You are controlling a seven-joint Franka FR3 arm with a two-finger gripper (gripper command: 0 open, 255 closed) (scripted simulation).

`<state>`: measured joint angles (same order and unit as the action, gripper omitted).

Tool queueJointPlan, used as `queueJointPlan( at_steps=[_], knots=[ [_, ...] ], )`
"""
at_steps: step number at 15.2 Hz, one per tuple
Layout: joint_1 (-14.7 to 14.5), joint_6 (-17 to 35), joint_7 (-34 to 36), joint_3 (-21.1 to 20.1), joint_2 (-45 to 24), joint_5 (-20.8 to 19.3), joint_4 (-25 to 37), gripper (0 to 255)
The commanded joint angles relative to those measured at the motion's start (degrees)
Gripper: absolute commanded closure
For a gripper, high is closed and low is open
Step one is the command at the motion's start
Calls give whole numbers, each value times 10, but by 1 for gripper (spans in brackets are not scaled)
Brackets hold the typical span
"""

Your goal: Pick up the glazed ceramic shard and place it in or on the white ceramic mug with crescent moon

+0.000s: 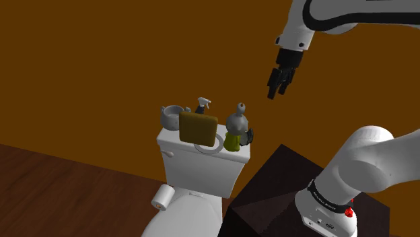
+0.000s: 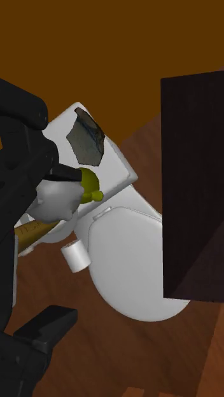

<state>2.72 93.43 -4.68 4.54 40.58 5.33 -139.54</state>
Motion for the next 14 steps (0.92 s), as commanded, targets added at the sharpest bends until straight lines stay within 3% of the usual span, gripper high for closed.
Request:
queueJointPlan(
  at_steps=[1, 14],
  knots=[
    [13, 46, 13, 7, -17, 3, -25, 0],
    [72, 329, 72, 62, -195, 56, -117, 0]
  ],
)
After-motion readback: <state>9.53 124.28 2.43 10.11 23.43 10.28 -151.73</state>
